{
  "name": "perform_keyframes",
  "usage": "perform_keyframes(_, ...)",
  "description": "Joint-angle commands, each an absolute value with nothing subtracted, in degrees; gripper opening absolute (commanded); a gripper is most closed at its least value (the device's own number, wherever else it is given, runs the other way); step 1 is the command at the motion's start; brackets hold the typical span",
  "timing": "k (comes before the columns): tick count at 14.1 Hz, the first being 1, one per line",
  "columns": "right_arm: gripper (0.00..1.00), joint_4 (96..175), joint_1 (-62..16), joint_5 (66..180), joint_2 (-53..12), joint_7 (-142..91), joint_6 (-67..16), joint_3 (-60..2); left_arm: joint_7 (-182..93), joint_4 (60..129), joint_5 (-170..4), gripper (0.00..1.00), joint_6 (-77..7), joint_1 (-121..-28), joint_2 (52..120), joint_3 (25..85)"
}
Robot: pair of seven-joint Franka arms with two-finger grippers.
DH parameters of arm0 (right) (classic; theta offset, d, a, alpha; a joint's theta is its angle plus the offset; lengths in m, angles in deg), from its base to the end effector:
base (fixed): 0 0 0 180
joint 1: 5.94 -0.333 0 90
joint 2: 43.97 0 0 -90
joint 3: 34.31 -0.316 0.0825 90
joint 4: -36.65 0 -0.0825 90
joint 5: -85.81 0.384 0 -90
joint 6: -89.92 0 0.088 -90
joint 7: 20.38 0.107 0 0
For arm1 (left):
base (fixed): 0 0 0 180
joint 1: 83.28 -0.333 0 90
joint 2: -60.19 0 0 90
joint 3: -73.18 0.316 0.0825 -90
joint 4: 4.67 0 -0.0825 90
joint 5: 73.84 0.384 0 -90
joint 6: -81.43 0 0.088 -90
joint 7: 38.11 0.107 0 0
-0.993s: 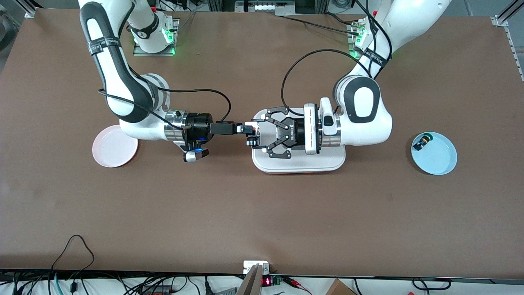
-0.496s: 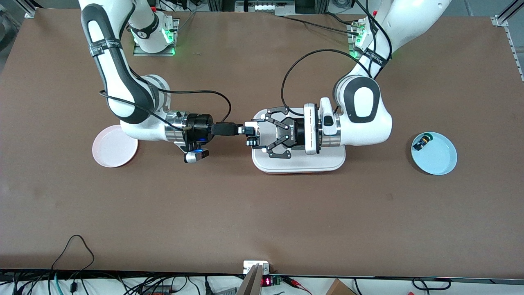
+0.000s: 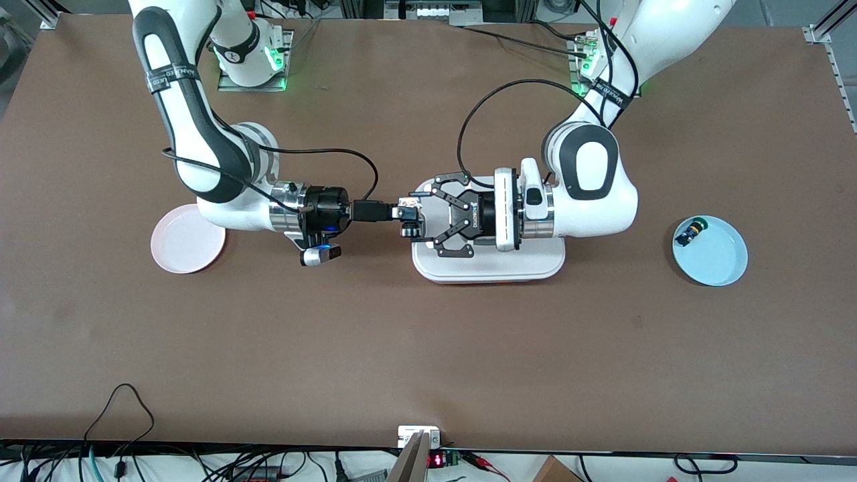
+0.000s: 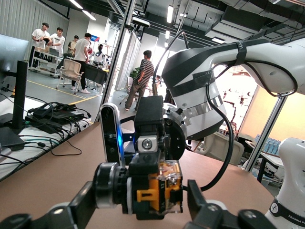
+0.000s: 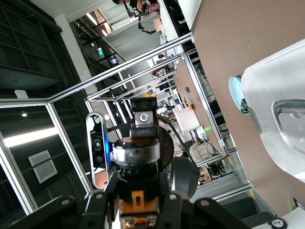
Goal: Transfer orange switch to right arm and place
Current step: 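Close the right gripper on the orange switch beside the left gripper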
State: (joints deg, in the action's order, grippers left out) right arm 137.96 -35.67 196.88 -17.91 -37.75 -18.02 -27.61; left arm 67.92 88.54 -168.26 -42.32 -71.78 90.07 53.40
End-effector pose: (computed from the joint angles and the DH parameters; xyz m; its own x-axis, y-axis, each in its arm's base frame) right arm 0.5913 0.3375 0.3619 0.9195 -0.0355 -0.3914 -0.3890 0.0590 -0.9193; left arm 0.6044 -0.3696 0.3800 0.3136 -0.0791 0.9463 -0.9491 -0.0585 0.3096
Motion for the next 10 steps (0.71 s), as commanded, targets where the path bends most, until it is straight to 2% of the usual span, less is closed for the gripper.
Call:
perform_keyframes(1,0.00,137.20,-36.08,197.87,-17.60,-37.69,-18.53,-27.46,69.83,89.20,-170.16,1.00,-41.97,-71.24,89.81,53.49)
perform_keyframes(10,0.00,137.11,-35.56,197.79,-17.60,-37.69,-17.74,-27.37,59.03,89.11,-169.11,1.00,-41.53,-71.67,86.92,53.49)
